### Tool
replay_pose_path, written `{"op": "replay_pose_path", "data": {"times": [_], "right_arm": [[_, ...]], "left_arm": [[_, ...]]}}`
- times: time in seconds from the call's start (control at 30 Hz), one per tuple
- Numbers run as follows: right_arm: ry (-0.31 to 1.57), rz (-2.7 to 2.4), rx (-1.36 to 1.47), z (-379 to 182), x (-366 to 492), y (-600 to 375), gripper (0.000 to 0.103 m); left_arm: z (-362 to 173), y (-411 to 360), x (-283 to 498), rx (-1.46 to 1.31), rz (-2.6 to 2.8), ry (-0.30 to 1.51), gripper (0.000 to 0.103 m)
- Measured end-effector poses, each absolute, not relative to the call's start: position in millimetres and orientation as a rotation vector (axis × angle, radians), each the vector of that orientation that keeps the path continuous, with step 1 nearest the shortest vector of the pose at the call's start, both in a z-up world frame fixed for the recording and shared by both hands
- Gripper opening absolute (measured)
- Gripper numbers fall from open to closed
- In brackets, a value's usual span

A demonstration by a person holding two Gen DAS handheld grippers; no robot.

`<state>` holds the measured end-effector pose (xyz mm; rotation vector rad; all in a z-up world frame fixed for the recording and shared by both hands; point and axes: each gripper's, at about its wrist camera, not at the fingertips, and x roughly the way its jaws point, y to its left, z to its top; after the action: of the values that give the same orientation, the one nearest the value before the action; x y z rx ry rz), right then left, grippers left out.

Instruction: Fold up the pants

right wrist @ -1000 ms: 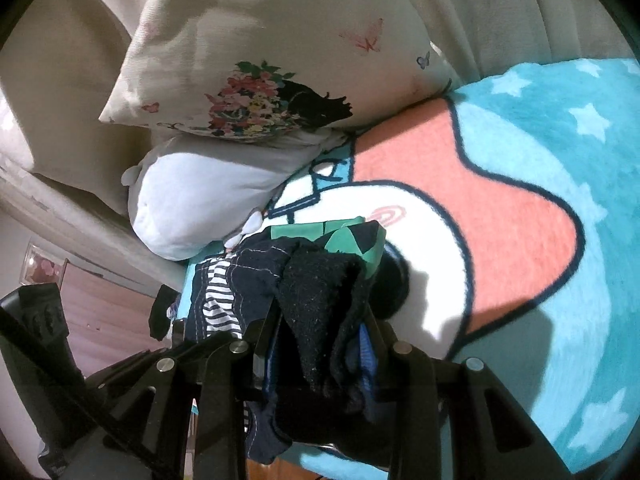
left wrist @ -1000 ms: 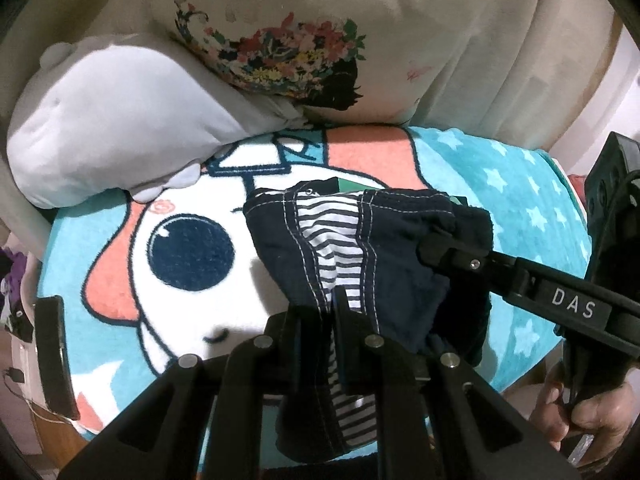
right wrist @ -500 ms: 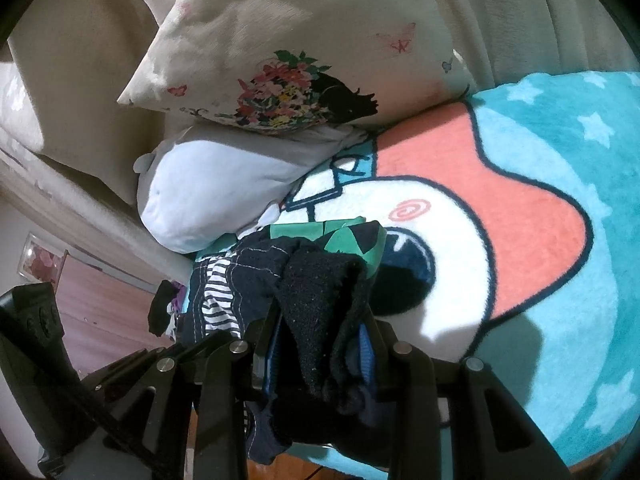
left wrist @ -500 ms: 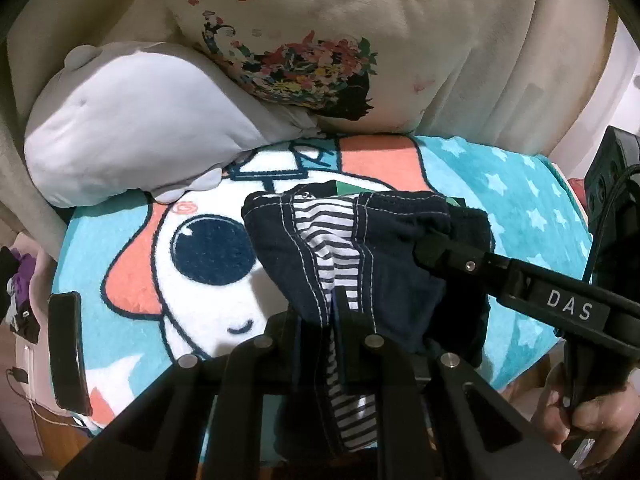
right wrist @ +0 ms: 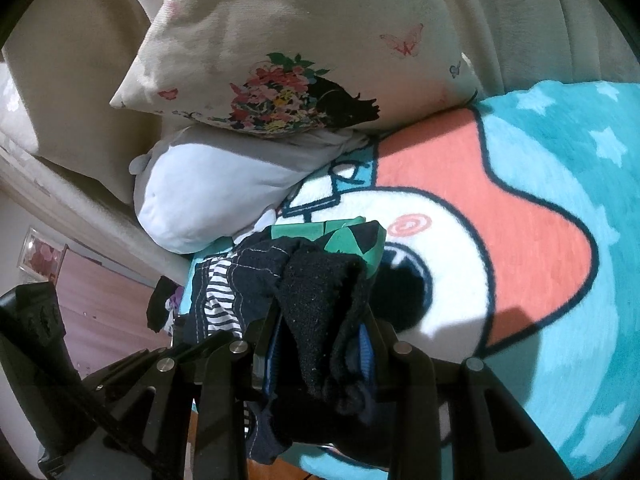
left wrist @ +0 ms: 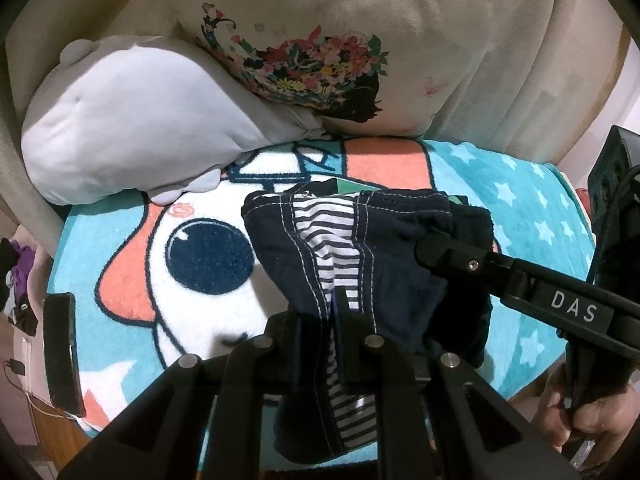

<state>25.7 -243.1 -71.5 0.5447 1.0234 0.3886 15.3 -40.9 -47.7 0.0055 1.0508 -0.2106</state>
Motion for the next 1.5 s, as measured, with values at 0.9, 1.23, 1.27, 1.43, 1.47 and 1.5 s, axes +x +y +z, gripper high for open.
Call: {"op": "replay_pose_path", "data": {"times": [0.9, 1.23, 1.27, 1.43, 1.47, 1.5], "right_arm": [[1.139, 0.391, 0.433, -110, 130, -281, 0.036], [1.169, 0.352, 0.402, -131, 142, -293, 0.051], [1.158, 0.352, 0.395, -128, 141, -294, 0.051], [1.057, 0.306, 0.361, -95, 128, -301, 0.053], [1.027, 0.31, 0.363, -86, 123, -301, 0.054], [1.011, 0.325, 0.37, -80, 119, -300, 0.053]], "left_arm": [[-106, -83, 111, -0.056, -0.116, 1.172, 0.013], [-117, -80, 116, -0.088, -0.126, 1.22, 0.035], [-115, -76, 114, -0.103, -0.133, 1.221, 0.037], [-106, -48, 98, -0.184, -0.094, 1.214, 0.045], [-106, -44, 96, -0.192, -0.084, 1.215, 0.045], [-107, -37, 93, -0.204, -0.067, 1.218, 0.046]]}}
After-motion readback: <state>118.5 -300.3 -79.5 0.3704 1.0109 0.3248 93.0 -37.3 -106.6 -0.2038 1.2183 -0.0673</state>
